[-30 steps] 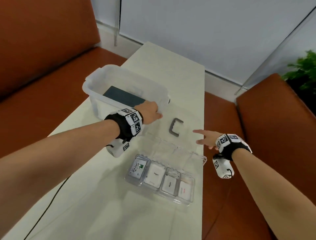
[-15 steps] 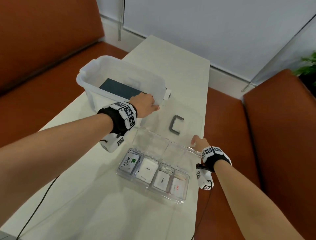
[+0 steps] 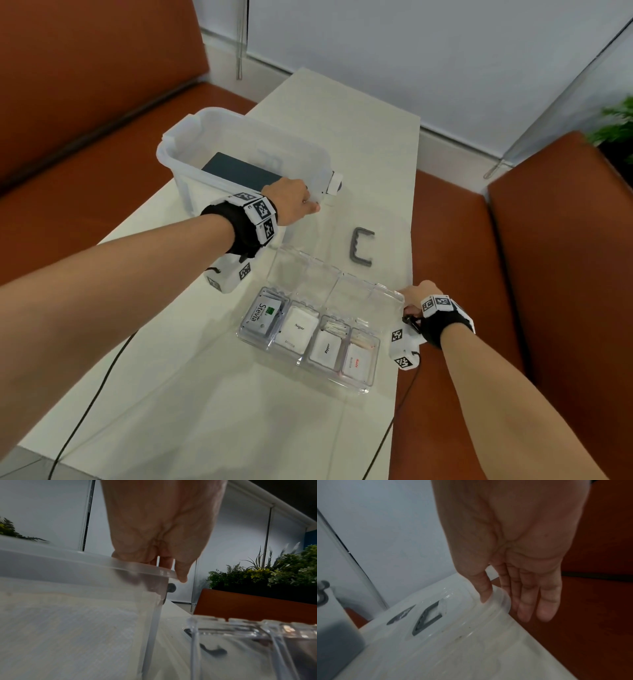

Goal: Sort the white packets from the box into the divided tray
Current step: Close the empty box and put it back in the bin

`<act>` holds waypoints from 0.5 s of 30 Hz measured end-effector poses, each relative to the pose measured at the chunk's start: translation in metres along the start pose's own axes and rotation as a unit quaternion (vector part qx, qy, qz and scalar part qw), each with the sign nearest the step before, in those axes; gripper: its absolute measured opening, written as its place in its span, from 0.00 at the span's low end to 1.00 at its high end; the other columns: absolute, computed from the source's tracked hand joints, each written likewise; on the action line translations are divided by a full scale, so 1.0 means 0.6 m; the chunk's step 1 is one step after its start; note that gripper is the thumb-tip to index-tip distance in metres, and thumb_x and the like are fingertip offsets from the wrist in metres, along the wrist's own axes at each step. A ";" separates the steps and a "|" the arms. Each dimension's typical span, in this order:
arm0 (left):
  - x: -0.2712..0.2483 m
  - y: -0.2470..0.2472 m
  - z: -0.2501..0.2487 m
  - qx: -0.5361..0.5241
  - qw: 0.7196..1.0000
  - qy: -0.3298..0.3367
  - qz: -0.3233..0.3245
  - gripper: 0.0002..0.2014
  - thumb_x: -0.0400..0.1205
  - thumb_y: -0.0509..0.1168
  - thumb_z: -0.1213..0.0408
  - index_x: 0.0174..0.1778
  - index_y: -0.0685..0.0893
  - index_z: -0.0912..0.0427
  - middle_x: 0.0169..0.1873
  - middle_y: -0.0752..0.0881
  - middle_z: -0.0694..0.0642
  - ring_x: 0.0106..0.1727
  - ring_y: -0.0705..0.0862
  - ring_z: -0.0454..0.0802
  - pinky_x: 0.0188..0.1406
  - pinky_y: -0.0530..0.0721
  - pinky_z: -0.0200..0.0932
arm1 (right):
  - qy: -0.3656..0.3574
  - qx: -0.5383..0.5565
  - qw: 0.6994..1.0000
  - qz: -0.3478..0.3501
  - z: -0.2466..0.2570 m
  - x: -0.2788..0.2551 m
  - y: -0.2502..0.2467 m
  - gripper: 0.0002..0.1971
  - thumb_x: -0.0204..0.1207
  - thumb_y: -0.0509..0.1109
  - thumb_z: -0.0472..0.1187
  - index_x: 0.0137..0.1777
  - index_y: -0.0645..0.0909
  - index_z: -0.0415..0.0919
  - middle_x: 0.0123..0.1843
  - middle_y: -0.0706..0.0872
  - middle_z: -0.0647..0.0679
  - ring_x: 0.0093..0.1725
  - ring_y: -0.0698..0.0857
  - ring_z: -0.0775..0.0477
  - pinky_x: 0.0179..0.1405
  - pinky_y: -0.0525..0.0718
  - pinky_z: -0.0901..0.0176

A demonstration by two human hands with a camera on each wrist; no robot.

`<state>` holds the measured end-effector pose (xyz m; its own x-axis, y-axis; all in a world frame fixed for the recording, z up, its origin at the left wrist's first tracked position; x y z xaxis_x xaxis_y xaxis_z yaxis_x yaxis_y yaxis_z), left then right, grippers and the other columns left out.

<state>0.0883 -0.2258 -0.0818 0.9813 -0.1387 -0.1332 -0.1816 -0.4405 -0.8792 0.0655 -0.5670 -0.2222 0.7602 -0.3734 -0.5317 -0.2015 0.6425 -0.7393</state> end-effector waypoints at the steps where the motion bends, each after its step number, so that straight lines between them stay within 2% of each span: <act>1: 0.000 0.000 0.000 0.000 1.000 -0.002 0.000 0.25 0.87 0.59 0.51 0.26 0.63 0.59 0.25 0.66 0.54 0.37 0.71 0.57 0.43 0.73 0.47 | 0.002 0.029 1.000 -0.004 -0.002 -0.002 -0.010 0.09 0.77 0.68 0.38 0.48 0.76 0.32 0.42 0.83 0.41 0.39 0.84 0.39 0.34 0.82 0.55; 2: 0.000 0.000 0.001 0.000 1.000 -0.004 -0.001 0.25 0.87 0.60 0.51 0.26 0.63 0.58 0.25 0.66 0.54 0.37 0.71 0.57 0.43 0.72 0.47 | 0.005 0.052 0.998 -0.021 -0.001 -0.005 -0.025 0.10 0.75 0.66 0.38 0.48 0.76 0.30 0.40 0.84 0.40 0.37 0.85 0.38 0.35 0.84 0.53; 4: 0.001 0.000 0.001 -0.002 1.000 -0.007 -0.003 0.25 0.86 0.60 0.51 0.26 0.62 0.58 0.25 0.66 0.54 0.36 0.71 0.56 0.41 0.69 0.44 | 0.007 0.128 0.990 -0.050 0.009 -0.014 -0.059 0.08 0.73 0.63 0.36 0.49 0.74 0.32 0.41 0.84 0.37 0.36 0.85 0.35 0.33 0.85 0.49; 6: 0.001 -0.002 0.001 -0.002 1.000 -0.011 -0.005 0.25 0.86 0.60 0.51 0.26 0.62 0.58 0.25 0.66 0.53 0.34 0.70 0.56 0.41 0.68 0.43 | -0.014 0.193 0.978 -0.074 0.035 -0.028 -0.097 0.08 0.74 0.65 0.32 0.52 0.75 0.34 0.46 0.83 0.38 0.38 0.84 0.37 0.29 0.87 0.52; 7: 0.000 -0.003 0.001 -0.002 1.000 -0.012 -0.004 0.25 0.86 0.60 0.50 0.26 0.62 0.58 0.25 0.66 0.53 0.34 0.70 0.56 0.41 0.68 0.43 | -0.046 0.175 0.979 -0.089 0.057 -0.036 -0.119 0.08 0.74 0.67 0.29 0.52 0.79 0.34 0.46 0.84 0.39 0.38 0.84 0.41 0.30 0.86 0.53; 8: -0.001 -0.004 0.001 -0.001 1.000 -0.013 -0.002 0.25 0.86 0.60 0.50 0.26 0.62 0.57 0.25 0.66 0.53 0.34 0.70 0.55 0.41 0.67 0.43 | -0.085 0.166 0.977 -0.107 0.082 -0.046 -0.143 0.08 0.73 0.67 0.28 0.51 0.82 0.34 0.46 0.86 0.40 0.39 0.85 0.44 0.36 0.87 0.54; 10: -0.003 -0.005 0.004 -0.010 1.000 -0.014 0.003 0.26 0.86 0.59 0.47 0.27 0.62 0.57 0.26 0.67 0.53 0.35 0.70 0.56 0.42 0.66 0.44 | -0.146 0.209 0.954 -0.160 0.123 -0.079 -0.191 0.13 0.72 0.66 0.31 0.57 0.83 0.36 0.50 0.87 0.40 0.46 0.87 0.41 0.51 0.87 0.46; 12: -0.002 -0.008 0.006 -0.046 0.999 -0.005 0.008 0.24 0.85 0.59 0.43 0.30 0.71 0.59 0.29 0.74 0.57 0.39 0.75 0.58 0.44 0.69 0.45 | -0.181 0.235 0.928 -0.225 0.158 -0.125 -0.239 0.16 0.74 0.64 0.33 0.63 0.78 0.37 0.57 0.86 0.40 0.53 0.87 0.41 0.55 0.86 0.43; 13: -0.002 -0.012 0.006 -0.075 0.997 0.005 0.008 0.24 0.85 0.58 0.42 0.39 0.79 0.62 0.37 0.80 0.61 0.45 0.79 0.60 0.48 0.73 0.46 | -0.202 0.249 0.916 -0.242 0.176 -0.149 -0.258 0.17 0.76 0.63 0.34 0.65 0.76 0.38 0.58 0.86 0.41 0.53 0.88 0.42 0.53 0.87 0.45; 14: 0.000 -0.019 0.009 -0.114 0.993 0.011 0.002 0.26 0.84 0.58 0.41 0.54 0.83 0.64 0.49 0.85 0.63 0.54 0.82 0.61 0.56 0.77 0.48 | -0.228 0.269 0.902 -0.249 0.194 -0.171 -0.275 0.19 0.76 0.63 0.34 0.68 0.75 0.38 0.60 0.85 0.40 0.52 0.88 0.43 0.51 0.88 0.48; 15: 0.001 -0.027 0.015 -0.158 0.987 0.007 -0.008 0.30 0.84 0.58 0.40 0.68 0.78 0.64 0.60 0.84 0.64 0.63 0.81 0.60 0.65 0.76 0.50 | -0.253 0.293 0.886 -0.254 0.212 -0.195 -0.291 0.21 0.74 0.64 0.36 0.69 0.74 0.38 0.60 0.85 0.40 0.53 0.88 0.42 0.51 0.88 0.47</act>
<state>0.0926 -0.2109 -0.0718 0.9836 -0.1406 -0.1129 -0.1793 -0.6978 -0.6934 0.0902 -0.5503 0.0215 0.8702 -0.4617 0.1722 0.4895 0.7699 -0.4094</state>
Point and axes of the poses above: each hand's wrist, its own x-axis towards the middle knuckle, its own y-axis out of the palm, z = x × y, the point moved 8 cm from there along x, towards the middle knuckle
